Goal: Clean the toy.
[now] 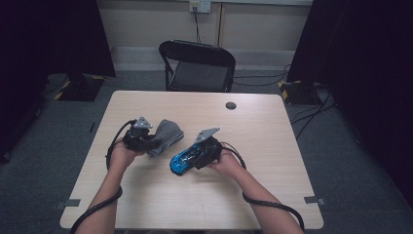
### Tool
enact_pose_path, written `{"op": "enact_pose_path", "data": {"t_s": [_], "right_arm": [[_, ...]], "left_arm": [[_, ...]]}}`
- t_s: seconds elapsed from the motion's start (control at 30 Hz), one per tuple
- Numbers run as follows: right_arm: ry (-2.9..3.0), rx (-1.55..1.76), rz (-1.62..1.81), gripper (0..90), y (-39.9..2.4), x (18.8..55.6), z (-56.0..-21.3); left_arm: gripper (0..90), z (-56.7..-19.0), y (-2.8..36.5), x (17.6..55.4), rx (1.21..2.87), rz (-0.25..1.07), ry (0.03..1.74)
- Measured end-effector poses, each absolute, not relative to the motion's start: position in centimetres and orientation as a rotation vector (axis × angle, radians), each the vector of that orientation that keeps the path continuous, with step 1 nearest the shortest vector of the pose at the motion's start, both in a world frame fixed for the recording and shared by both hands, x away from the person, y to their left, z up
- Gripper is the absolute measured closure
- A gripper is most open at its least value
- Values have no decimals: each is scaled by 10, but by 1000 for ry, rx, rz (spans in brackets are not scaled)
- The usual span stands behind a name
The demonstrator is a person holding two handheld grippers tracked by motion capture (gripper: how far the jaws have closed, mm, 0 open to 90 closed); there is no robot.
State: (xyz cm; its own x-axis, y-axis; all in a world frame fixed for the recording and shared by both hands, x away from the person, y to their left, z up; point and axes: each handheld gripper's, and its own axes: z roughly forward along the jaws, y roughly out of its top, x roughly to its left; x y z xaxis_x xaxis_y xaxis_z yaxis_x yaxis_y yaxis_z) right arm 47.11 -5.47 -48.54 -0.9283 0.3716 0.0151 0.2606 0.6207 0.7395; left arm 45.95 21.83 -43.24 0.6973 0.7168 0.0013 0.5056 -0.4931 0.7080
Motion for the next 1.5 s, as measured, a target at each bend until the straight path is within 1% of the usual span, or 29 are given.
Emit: {"op": "enact_pose_path", "data": {"t_s": [0.23,0.8,1.03,1.13,1.5], "right_arm": [[2700,529,1200,114,-55,471,-486],[2697,527,1205,114,-55,471,-486],[2698,529,1204,114,-55,471,-486],[2697,529,1204,114,-55,471,-486],[2700,530,1202,114,-55,471,-486]], "left_arm": [[724,-435,205,472,2198,389,923],[724,-453,154,505,2208,364,902],[721,-459,137,510,2264,352,868],[719,-467,131,511,2300,324,862],[715,-474,125,509,2308,306,852]]}}
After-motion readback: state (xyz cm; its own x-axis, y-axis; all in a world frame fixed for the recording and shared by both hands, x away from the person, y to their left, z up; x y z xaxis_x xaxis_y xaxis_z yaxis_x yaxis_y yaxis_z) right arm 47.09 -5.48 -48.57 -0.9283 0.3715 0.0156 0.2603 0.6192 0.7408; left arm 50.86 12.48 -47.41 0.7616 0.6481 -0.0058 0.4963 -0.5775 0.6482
